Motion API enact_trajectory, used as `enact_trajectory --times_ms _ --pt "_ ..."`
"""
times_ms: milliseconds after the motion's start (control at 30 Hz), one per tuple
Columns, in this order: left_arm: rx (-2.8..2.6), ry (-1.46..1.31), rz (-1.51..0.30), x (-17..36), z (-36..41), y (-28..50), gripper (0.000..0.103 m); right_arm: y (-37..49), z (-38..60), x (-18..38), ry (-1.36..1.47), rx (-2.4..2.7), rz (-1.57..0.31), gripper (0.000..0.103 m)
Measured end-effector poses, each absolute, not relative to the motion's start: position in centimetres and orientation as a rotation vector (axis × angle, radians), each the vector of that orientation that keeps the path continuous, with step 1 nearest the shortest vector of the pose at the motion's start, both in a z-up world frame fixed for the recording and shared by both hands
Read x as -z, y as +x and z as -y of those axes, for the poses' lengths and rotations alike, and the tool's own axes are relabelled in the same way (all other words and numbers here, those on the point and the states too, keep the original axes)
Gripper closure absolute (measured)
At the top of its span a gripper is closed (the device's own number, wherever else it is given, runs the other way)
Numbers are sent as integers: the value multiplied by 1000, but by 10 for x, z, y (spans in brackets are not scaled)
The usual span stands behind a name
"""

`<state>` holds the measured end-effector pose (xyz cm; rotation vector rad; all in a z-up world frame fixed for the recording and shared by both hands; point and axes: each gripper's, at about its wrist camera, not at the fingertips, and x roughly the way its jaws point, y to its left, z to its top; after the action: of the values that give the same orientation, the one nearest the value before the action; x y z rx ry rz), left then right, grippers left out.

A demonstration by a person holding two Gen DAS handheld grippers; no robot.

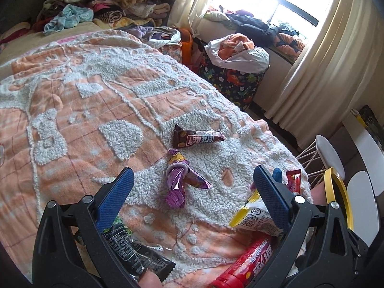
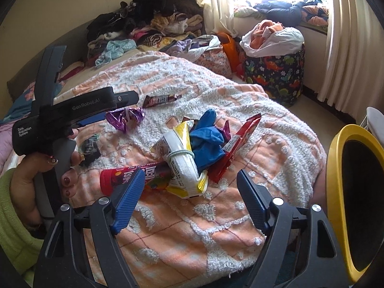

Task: Collect trash
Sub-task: 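Move both tools back over the remaining wrappers on the bed, then grasp the purple wrapper with the left tool while the right tool grasps the white-yellow chips bag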

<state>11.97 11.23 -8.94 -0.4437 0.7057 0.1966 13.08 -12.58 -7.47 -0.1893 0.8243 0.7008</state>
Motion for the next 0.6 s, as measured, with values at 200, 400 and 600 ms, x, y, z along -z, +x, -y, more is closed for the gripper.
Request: enact_trajectory --times_ms 200,400,600 --pt "-191 -459 -721 97 -115 122 22 143 119 92 -172 -723 -893 49" --pt "-200 -467 -736 103 -118 126 27 145 118 102 -151 -744 -933 67" --pt "-213 -467 -742 107 -120 129 40 139 119 100 -142 -753 -915 70"
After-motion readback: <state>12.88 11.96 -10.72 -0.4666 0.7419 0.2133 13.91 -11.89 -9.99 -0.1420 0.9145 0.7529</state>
